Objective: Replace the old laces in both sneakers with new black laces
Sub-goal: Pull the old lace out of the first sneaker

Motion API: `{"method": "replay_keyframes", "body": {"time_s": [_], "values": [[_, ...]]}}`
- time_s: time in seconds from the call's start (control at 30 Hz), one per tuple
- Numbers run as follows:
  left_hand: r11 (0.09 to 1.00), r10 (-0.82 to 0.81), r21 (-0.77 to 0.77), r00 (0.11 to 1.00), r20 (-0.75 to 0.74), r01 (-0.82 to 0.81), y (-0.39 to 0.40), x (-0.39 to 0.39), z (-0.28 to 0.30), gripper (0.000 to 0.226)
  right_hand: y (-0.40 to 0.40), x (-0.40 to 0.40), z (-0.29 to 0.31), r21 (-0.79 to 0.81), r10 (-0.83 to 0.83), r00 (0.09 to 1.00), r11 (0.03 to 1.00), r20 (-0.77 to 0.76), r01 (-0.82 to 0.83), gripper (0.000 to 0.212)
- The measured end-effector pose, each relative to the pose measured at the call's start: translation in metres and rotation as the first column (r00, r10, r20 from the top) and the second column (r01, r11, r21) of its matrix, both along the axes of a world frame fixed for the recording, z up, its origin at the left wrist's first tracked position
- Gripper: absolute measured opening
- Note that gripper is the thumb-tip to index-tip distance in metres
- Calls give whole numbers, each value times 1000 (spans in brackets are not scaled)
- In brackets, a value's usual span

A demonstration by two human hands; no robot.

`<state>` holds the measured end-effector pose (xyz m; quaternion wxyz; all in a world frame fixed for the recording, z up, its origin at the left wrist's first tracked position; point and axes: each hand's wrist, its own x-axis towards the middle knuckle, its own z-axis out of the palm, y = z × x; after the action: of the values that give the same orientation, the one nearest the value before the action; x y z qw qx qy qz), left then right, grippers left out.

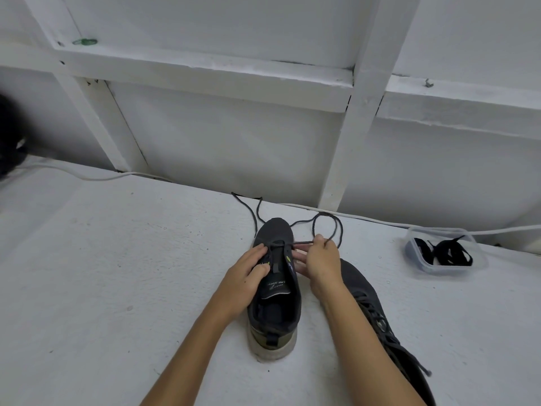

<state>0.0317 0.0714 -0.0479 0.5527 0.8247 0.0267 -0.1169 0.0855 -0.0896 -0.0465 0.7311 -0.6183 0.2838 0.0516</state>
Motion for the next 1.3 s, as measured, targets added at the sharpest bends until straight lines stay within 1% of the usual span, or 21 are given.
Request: {"method": "replay_keyframes", "body": {"time_s": [0.03, 0.1, 0.13, 0.2, 0.23, 0.3, 0.37, 0.4, 0.43, 0.5, 0.57, 0.63, 0.67, 0.7, 0.73, 0.77, 0.9, 1.0, 1.1, 1.2, 1.3], "values": [[1000, 2, -4, 1000, -2, -2, 0, -1, 0, 47, 0, -1, 0, 21, -7, 1000, 1000, 5, 7, 29], [1000, -2, -4, 1000, -4, 2, 0, -1, 2, 53, -2, -4, -3, -35, 88, 995, 996, 47, -86, 32], [1000, -6, 3, 1000, -4, 6, 0, -1, 3, 54, -3, -7, -5, -90, 156, 986, 984, 56, -150, 29], [1000, -6, 13, 1000, 1, 6, -1, -1, 2, 49, -5, -8, -9, -191, 240, 969, 956, 64, -225, 16], [1000, -3, 16, 1000, 2, 3, -1, -1, 2, 47, -4, -8, -9, -232, 239, 968, 948, 73, -216, 12], [1000, -4, 20, 1000, 2, 4, 0, -1, 2, 46, -1, -6, -8, -259, 159, 985, 956, 68, -137, 16], [1000, -8, 24, 1000, -1, 8, 0, -1, 1, 46, 3, -4, -5, -119, 28, 999, 993, 47, -22, 20], [1000, -8, 25, 1000, -3, 8, 0, -1, 1, 46, 3, -4, -3, -71, 3, 999, 997, 44, 1, 22], [1000, -7, 27, 1000, -5, 7, 1, -1, 1, 46, 2, -6, -1, -92, 39, 998, 995, 49, -34, 23], [999, -10, 31, 1000, -5, 10, 1, 0, 2, 46, 0, -12, 3, -218, 202, 977, 959, 74, -182, 22], [999, -12, 32, 1000, -4, 13, 1, 0, 2, 46, -2, -14, 3, -305, 297, 950, 917, 94, -257, 12], [999, -14, 31, 1000, -4, 14, 0, 0, 3, 49, -2, -12, 4, -365, 283, 956, 900, 79, -237, 11], [999, -13, 32, 1000, -5, 13, 0, -1, 4, 52, -1, -10, 6, -324, 222, 973, 927, 67, -190, 13], [999, -9, 32, 1000, -8, 10, -1, -1, 4, 53, 0, -8, 9, -229, 151, 987, 964, 55, -135, 14], [1000, -4, 30, 1000, -9, 4, -1, 0, 4, 50, 0, -7, 11, -157, 105, 994, 983, 40, -98, 13], [999, -2, 33, 1000, -9, 3, -1, -1, 5, 48, 0, -6, 12, -129, 97, 995, 987, 32, -93, 13], [997, -31, 71, 999, -22, 32, -2, 2, 10, 63, 0, -9, 14, -281, 208, 978, 940, 26, -192, 14], [991, -52, 125, 998, -22, 54, 0, 6, 16, 53, -6, -18, 34, -413, 219, 973, 895, 72, -171, 20], [986, -27, 168, 999, 42, 20, 2, 10, 25, 46, -20, -33, 65, -524, 366, 931, 796, 16, -304, 24], [987, -26, 163, 983, 180, -4, -3, 17, 37, 38, -38, -51, 94, -438, 505, 863, 776, 2, -453, 23], [992, -82, 117, 955, 284, 50, -18, 24, 52, 35, -60, -69, 123, -402, 578, 815, 757, 44, -515, 19]]}}
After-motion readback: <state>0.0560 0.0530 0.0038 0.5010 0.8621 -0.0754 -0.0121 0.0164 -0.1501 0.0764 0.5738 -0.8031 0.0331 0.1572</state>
